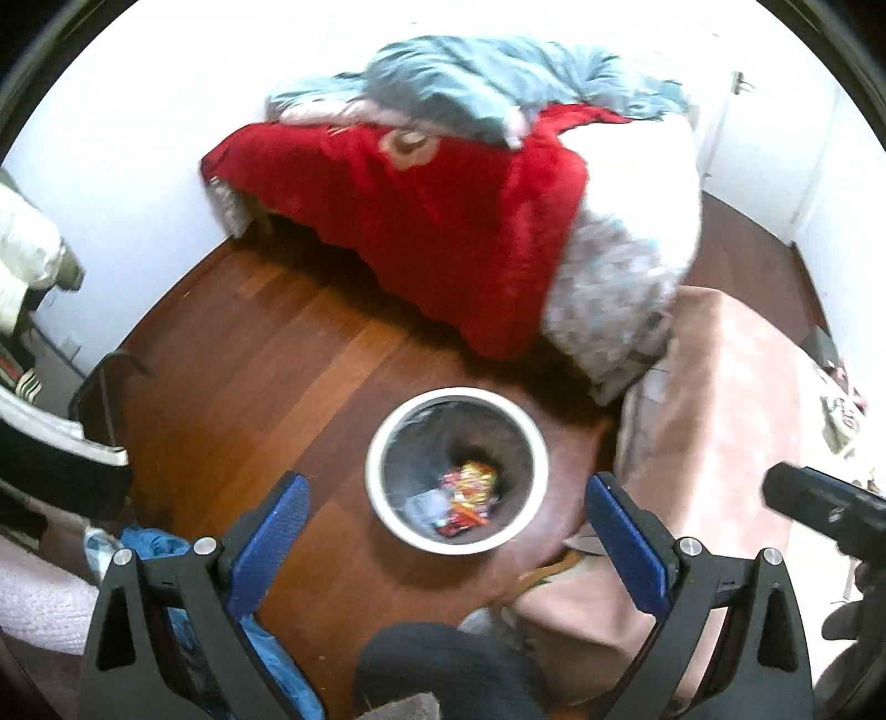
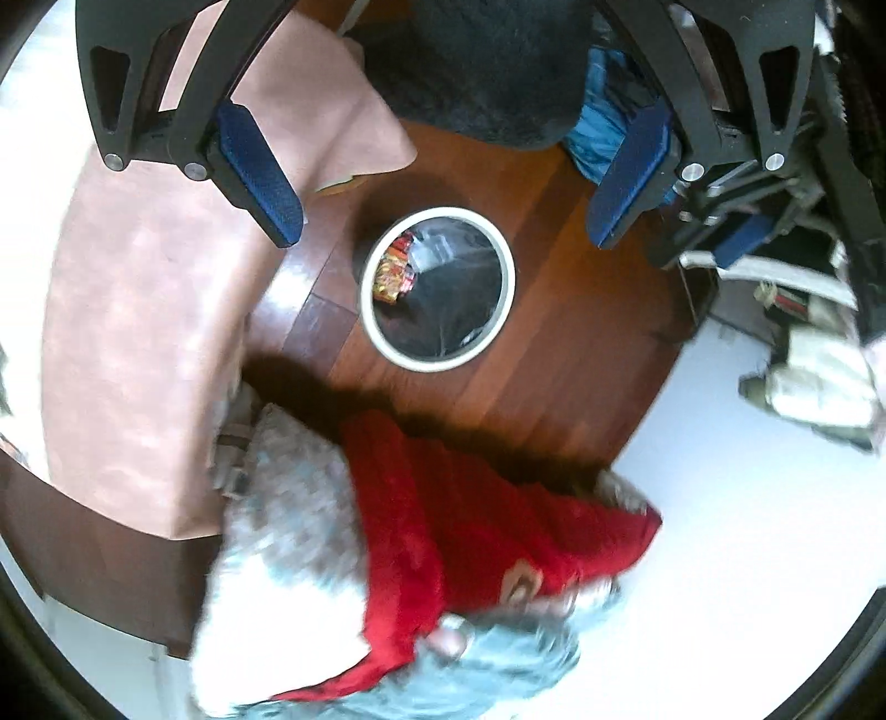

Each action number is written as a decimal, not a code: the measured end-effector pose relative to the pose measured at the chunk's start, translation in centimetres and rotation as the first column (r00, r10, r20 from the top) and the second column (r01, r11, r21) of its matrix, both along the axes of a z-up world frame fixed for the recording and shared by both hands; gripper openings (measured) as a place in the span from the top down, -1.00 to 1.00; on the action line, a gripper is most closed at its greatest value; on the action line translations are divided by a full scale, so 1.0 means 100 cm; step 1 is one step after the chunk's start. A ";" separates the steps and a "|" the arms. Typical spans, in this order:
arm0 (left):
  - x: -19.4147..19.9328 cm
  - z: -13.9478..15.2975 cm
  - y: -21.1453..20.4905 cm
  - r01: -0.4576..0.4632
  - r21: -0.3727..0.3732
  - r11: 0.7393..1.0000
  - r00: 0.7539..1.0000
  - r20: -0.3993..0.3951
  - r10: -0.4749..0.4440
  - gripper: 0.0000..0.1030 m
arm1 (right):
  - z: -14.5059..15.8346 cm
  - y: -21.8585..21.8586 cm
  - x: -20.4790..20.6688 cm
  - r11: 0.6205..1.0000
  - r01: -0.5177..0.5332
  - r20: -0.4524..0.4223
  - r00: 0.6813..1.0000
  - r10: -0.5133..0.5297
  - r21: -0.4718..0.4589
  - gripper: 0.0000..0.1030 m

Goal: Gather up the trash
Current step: 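Move both tools back over the table toward the remaining packages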

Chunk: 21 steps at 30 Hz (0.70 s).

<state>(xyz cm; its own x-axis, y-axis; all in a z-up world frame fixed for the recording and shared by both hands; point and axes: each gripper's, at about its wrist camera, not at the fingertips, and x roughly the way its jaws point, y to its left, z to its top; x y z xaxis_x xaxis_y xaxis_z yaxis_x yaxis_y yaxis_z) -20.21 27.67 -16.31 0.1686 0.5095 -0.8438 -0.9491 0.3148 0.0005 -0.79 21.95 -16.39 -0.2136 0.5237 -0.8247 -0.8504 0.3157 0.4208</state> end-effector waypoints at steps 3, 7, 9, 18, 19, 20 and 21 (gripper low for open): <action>0.045 -0.003 -0.012 0.056 0.001 0.998 0.998 0.000 -0.056 -0.97 | 0.011 -0.033 0.046 0.996 0.085 0.010 0.996 -0.085 0.009 -1.00; 0.120 -0.019 -0.027 0.149 -0.033 0.988 0.989 -0.013 -0.149 -0.97 | 0.007 -0.086 0.132 0.969 0.244 0.071 0.968 -0.241 -0.043 -1.00; 0.163 -0.030 -0.037 0.197 -0.048 0.979 0.980 -0.027 -0.199 -0.97 | -0.003 -0.117 0.182 0.938 0.336 0.108 0.939 -0.327 -0.083 -1.00; 0.372 -0.067 -0.075 0.415 -0.206 0.886 0.910 0.073 -0.409 -0.97 | -0.065 -0.229 0.387 0.740 0.636 0.187 0.772 -0.608 -0.220 -1.00; 0.397 -0.068 -0.076 0.436 -0.228 0.871 0.900 0.104 -0.424 -0.97 | -0.073 -0.236 0.406 0.720 0.653 0.189 0.757 -0.625 -0.236 -1.00; 0.418 -0.070 -0.079 0.458 -0.247 0.854 0.889 0.137 -0.437 -0.97 | -0.082 -0.244 0.423 0.703 0.668 0.177 0.743 -0.645 -0.246 -1.00; 0.436 -0.071 -0.080 0.475 -0.262 0.840 0.880 0.160 -0.448 -0.96 | -0.088 -0.248 0.434 0.696 0.673 0.164 0.738 -0.655 -0.249 -1.00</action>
<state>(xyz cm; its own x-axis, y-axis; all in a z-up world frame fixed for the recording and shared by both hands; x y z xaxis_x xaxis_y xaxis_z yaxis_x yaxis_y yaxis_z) 23.34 19.67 -23.46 0.4050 0.0940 -0.9095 -0.6855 0.6895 -0.2340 42.66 -2.88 -25.17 0.1544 0.2624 -0.9525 -0.3944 0.9003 0.1841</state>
